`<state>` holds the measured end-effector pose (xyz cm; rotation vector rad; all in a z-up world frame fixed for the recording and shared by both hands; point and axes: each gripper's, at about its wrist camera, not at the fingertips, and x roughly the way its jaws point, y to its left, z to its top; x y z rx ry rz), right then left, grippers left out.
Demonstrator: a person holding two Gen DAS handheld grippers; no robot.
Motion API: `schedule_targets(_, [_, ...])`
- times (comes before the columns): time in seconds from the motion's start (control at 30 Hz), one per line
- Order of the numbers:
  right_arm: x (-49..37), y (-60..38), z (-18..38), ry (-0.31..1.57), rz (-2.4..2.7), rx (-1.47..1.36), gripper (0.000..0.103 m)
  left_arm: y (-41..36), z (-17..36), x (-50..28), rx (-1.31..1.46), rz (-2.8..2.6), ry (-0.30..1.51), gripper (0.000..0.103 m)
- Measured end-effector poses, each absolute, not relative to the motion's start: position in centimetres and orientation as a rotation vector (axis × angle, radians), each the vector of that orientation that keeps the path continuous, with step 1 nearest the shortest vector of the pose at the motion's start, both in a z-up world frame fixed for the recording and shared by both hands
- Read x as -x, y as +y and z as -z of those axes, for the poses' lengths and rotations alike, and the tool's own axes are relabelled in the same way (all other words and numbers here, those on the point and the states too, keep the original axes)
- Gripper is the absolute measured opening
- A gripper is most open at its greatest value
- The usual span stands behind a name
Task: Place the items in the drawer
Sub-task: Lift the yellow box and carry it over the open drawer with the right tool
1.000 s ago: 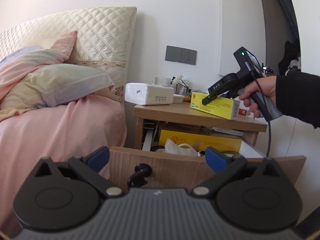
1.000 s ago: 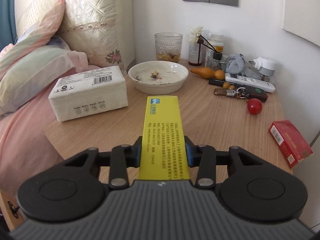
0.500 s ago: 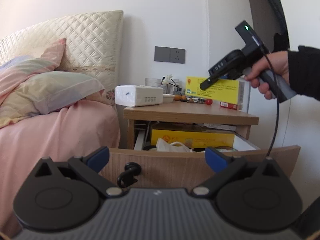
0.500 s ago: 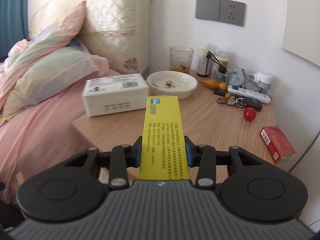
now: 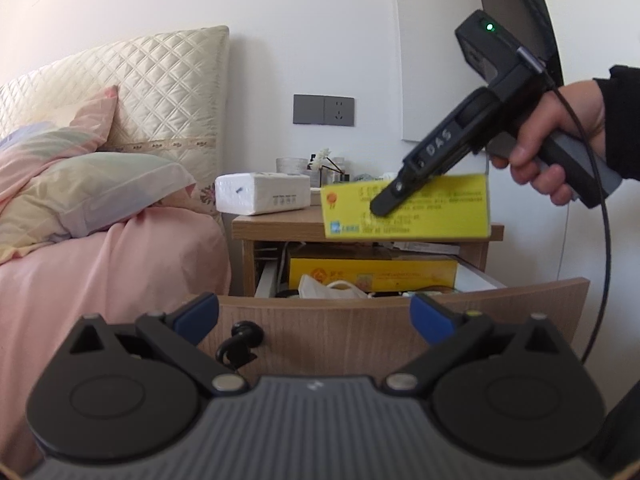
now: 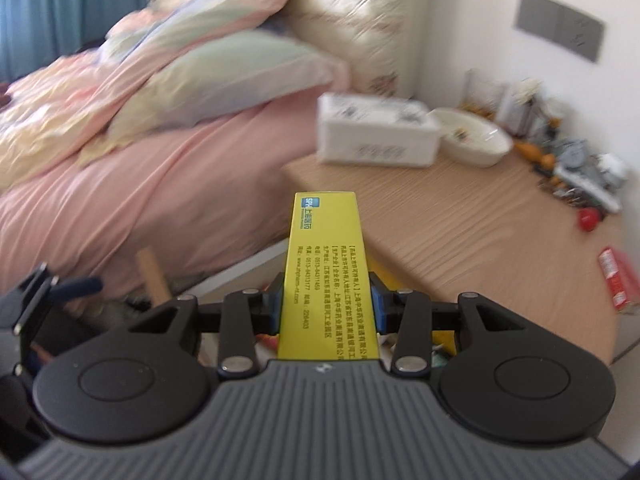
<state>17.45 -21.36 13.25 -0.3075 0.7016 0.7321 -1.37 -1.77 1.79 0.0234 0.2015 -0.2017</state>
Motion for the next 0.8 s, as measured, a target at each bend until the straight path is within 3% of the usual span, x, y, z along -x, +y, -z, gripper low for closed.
schedule_targets(0.8, [-22.4,-21.2,-2.7,0.963,-0.735,0.469,0.043,-1.5,-1.3,0.5,-0.038,0.179,0.225,0.103])
